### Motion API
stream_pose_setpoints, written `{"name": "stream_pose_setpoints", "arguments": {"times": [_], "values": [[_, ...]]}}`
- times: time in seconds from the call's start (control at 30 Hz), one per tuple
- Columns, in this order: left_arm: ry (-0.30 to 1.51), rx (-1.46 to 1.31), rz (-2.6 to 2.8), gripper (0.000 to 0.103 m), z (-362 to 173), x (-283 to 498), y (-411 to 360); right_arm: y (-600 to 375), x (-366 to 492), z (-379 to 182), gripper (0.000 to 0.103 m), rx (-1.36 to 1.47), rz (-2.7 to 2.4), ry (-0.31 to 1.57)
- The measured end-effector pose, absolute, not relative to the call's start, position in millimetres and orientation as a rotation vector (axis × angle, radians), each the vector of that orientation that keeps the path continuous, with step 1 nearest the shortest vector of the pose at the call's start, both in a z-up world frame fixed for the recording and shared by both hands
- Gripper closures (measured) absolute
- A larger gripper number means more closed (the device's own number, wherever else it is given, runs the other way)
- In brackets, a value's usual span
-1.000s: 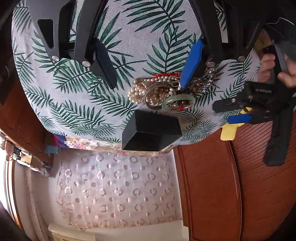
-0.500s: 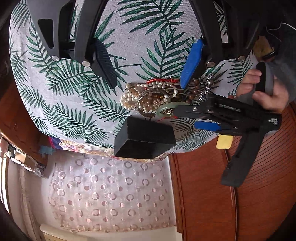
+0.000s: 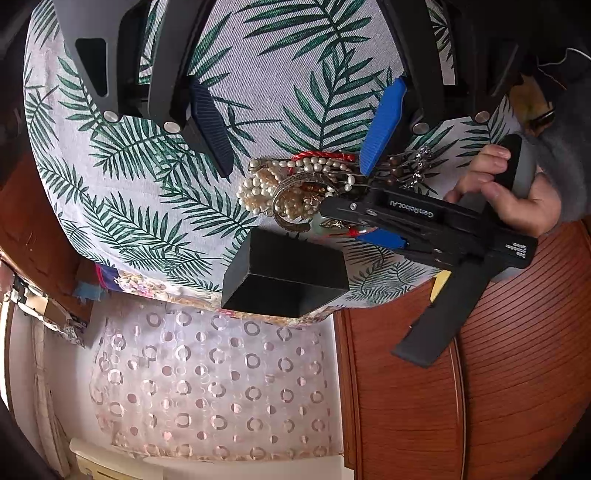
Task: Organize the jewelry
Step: 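Reach the left gripper into the pile and grasp the green jade bangle, then lift the jade bangle toward the black box with the left gripper while the right gripper grasps the silver bangle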
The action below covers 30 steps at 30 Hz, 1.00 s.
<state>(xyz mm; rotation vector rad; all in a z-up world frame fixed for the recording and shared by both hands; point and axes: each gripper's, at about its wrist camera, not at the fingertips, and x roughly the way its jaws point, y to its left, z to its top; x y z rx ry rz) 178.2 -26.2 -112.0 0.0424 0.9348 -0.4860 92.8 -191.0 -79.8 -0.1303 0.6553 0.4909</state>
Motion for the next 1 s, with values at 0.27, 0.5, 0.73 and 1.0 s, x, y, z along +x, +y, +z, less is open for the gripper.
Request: {"name": "stream_pose_setpoints", "arguments": {"times": [0.27, 0.5, 0.73, 1.0], "values": [[0.846, -0.020, -0.465, 0.034, -95.9, 171.2, -2.2, -175.4, 117.9, -84.9, 0.030, -0.209, 0.529, 0.693], [0.800, -0.077, -0.416, 0.034, -82.1, 169.9, 29.6, -157.6, 145.5, -88.7, 0.021, -0.263, 0.577, 0.739], [0.779, -0.077, -0.382, 0.034, -82.7, 162.2, 42.4, -145.4, 165.7, -100.4, 0.021, -0.258, 0.622, 0.824], [0.766, -0.071, -0.382, 0.034, -79.0, 157.7, 44.5, -139.8, 166.6, -102.8, 0.040, -0.288, 0.629, 0.845]]}}
